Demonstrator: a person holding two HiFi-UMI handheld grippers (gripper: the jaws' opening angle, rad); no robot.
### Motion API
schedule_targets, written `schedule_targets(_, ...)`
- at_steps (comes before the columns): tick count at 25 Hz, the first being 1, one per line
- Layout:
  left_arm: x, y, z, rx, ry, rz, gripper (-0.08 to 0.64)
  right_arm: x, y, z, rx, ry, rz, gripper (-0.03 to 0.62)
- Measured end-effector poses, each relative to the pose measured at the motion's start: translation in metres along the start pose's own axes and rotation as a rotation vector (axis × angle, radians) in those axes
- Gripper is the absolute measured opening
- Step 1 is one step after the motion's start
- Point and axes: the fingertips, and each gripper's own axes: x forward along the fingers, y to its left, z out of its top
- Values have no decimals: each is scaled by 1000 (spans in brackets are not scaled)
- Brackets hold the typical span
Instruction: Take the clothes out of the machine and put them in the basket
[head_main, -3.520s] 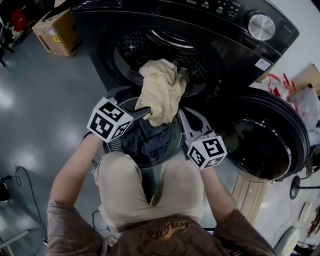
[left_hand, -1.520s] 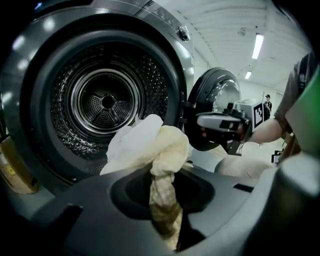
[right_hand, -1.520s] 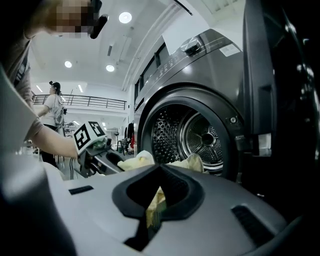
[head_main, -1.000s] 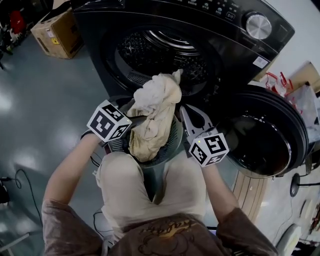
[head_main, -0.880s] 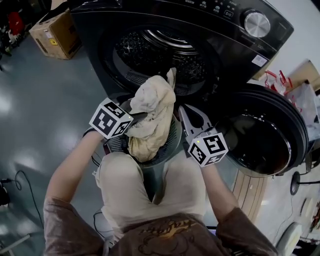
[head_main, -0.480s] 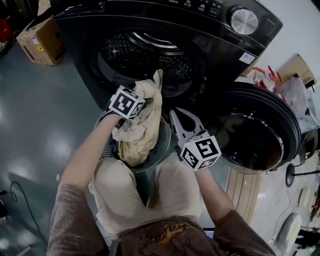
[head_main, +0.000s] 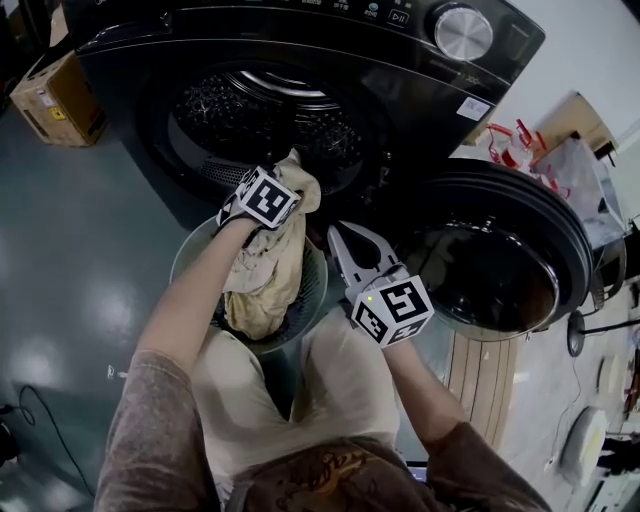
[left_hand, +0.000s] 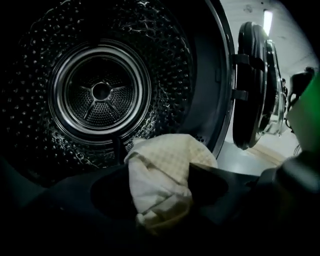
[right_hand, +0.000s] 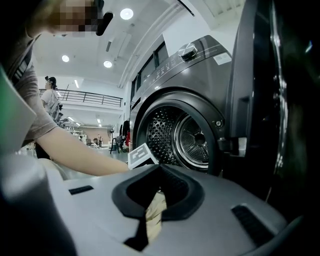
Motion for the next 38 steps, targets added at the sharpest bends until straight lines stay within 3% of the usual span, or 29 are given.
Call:
schedule_targets(2,-5,2,-4,1,16,15,247,0,-1,0,0,0,-1,-3)
schedule_targets(3,-8,2,-7,-9,24,8,116,0,-1,0,1,0,-1,-3)
schedule_targets(4,-11,0,-9,-24,27,-9,77,-1,-1,-1,1,0,-1,-3)
schedule_targets(7,-28,-10,-11,-63,19,-70,63,-1,0,0,3,-3,3,-3)
schedule_targets(11,-72,-20,-14,-81,-21,-122,62,0,0,2,7,-14,14,-3)
schedule_targets(20,-192,-40,-39,-86,-68,-147,63,14,19,-1,9,-10,85,-3)
schedule_targets(27,-228,-46,-57,-93,-55,-127,74,21,37,-2,19,-12,132,-3)
schedule_targets(31,-228,-48,-63,-106,-42,-132,132,21,43,1,21,-18,142,-3)
schedule_targets(35,-222,-55,-80,-56,53,-169,265,21,41,2,28,-23,132,-3)
schedule_targets(38,-218,-59,-90,-50,86,-209,288,23,39,1,24,-20,126,-3)
